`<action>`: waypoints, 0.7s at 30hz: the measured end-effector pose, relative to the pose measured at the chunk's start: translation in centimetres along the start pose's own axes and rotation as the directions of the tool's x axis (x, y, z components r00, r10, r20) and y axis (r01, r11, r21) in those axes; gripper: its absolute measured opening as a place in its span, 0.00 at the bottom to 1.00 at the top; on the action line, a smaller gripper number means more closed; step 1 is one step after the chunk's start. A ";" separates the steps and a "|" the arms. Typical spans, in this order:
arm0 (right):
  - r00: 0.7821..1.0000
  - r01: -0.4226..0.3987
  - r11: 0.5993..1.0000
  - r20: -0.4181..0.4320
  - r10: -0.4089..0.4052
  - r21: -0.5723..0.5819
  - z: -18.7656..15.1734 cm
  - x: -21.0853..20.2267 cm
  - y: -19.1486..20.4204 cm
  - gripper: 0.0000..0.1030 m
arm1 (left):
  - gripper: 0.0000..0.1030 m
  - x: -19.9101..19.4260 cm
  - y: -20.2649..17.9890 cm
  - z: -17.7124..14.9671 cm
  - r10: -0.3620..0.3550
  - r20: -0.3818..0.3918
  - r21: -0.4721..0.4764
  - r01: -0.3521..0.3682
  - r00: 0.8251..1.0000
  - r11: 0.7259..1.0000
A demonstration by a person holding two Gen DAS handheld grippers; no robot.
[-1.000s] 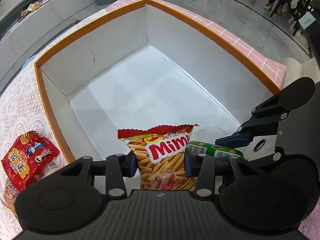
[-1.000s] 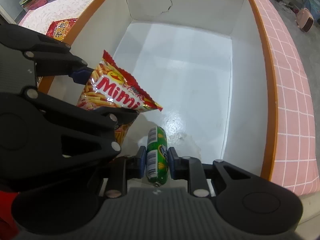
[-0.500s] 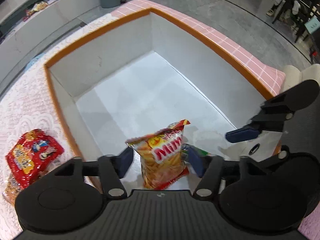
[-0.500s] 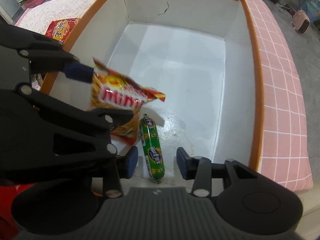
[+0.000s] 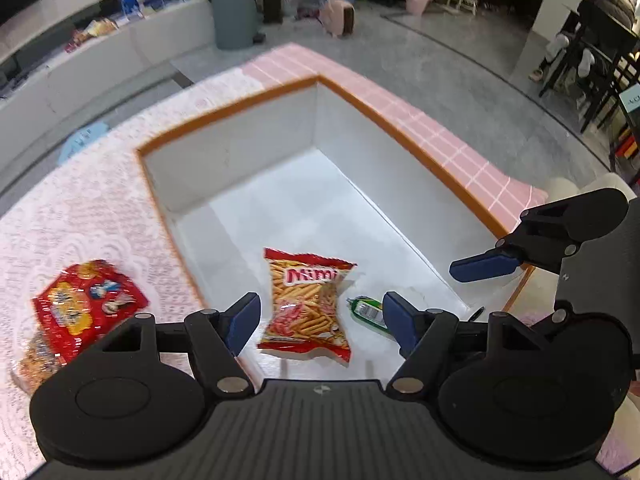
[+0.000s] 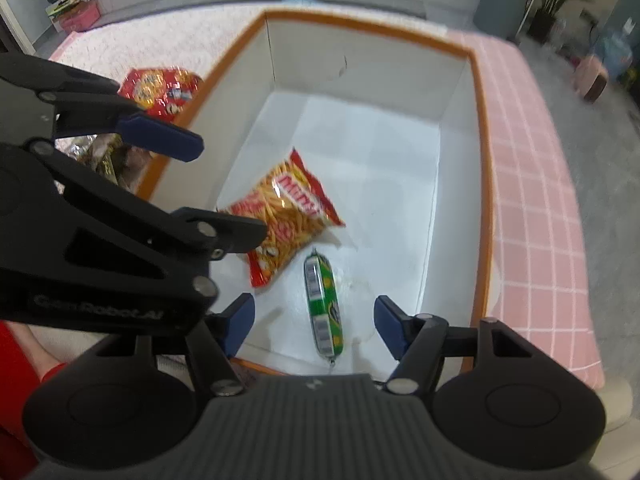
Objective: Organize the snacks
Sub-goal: 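Open both tools to drop the Mimi bag and sausage into the box, then move both tools back over the snack pile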
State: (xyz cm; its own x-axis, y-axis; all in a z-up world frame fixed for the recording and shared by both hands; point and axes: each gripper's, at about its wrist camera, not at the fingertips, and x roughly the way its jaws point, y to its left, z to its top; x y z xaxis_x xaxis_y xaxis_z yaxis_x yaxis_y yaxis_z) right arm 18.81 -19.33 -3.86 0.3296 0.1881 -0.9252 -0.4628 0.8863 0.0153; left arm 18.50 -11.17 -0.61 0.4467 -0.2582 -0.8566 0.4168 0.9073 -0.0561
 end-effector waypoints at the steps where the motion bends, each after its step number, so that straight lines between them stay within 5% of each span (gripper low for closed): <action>1: 1.000 0.006 1.000 0.019 -0.006 0.001 0.0 -0.4 0.4 0.63 | 0.79 -0.6 0.2 -0.2 0.007 0.013 -0.006 -0.007 1.000 1.000; 11: 0.975 -0.044 0.997 0.219 0.028 0.070 -1.1 -2.8 3.5 0.63 | 0.79 -6.1 3.7 -3.3 0.090 0.134 -0.165 -0.067 0.987 0.984; 21: 0.916 -0.046 0.996 0.402 0.014 0.071 -2.1 -3.3 9.4 0.63 | 0.79 -9.2 7.7 -8.3 0.196 0.203 -0.313 -0.126 0.959 0.941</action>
State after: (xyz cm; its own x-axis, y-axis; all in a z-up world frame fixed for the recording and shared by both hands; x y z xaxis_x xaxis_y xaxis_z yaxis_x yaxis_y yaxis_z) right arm 11.68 -12.51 -1.49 0.6260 0.3547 -0.6945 -0.4183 0.9043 0.0848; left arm 11.03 0.92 2.62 0.6709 -0.1372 -0.7287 0.0882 0.9905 -0.1053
